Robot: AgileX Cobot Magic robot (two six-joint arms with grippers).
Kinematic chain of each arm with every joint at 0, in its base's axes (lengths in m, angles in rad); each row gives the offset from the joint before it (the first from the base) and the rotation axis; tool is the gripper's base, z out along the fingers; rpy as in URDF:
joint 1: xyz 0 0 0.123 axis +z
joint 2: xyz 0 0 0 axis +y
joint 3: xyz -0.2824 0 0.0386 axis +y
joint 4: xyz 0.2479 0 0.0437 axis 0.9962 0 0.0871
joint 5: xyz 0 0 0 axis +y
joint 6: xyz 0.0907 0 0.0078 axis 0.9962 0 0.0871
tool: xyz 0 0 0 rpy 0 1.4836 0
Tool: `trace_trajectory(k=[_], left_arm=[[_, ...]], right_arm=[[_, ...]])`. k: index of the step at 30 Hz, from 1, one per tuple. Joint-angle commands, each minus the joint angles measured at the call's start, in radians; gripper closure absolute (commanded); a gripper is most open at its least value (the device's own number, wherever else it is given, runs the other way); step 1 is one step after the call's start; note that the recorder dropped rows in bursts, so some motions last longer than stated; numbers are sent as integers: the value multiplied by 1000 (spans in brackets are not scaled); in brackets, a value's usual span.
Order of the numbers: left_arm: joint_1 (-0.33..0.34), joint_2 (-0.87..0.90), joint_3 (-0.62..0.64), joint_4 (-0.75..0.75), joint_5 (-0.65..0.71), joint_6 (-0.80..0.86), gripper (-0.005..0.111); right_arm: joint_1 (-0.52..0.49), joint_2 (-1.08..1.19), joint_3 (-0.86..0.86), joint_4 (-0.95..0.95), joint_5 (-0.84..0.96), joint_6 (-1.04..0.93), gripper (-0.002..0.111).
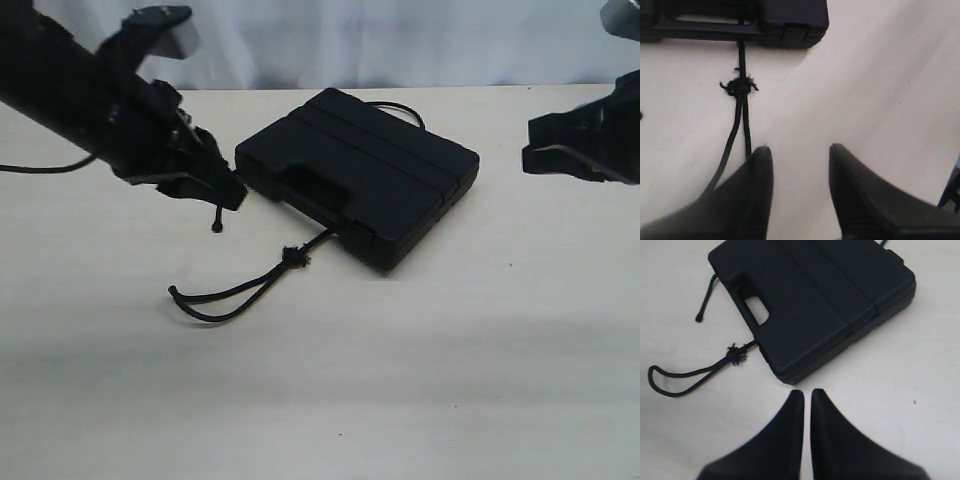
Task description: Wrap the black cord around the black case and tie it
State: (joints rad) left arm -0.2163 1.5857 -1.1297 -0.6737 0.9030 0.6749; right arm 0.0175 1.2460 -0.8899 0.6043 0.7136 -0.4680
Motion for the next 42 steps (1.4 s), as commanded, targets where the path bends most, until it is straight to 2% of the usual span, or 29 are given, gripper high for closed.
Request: trace_trajectory(k=[1,3,6,9,12,14,18,22,29,39,40,42], left_arm=[[-88,97,-10,-59,-165,-2,61],[-113,149,-14,-133,-254,-56,60],[-121,241,-60,-122,-357,-185,60],[-92,366,-161,-59,-321,-366,60],[-61,486,-291,-53,-200,-508,60],[-58,547,-355,-50,-169,-584,60],[-62,620,-432,-50,-202,-720,60],[-66,629,-437,-48,-276,-850,60],[-68,657,-435,-36,-304,-946,60],[-98,720,-435,-73,-342,-997,60],[-98,720,-435,-73,-342,-995,62],[-95,718,-437,-71,-325,-993,77]], right_arm=[[-4,26,-5,132,-9,-149,104],[-4,39,-5,157,-9,-172,104],[-4,54,-5,162,-9,-174,104],[-4,62,-5,168,-9,-174,104],[-4,69,-5,168,-9,-174,104],[-4,68,-5,168,-7,-174,104],[-4,68,-5,168,-5,-174,104],[-4,68,-5,170,-5,-174,104],[-4,68,-5,187,-5,-174,104],[-4,68,-5,200,-5,-172,104],[-4,68,-5,200,-5,-172,104],[-4,68,-5,200,-5,-172,104]])
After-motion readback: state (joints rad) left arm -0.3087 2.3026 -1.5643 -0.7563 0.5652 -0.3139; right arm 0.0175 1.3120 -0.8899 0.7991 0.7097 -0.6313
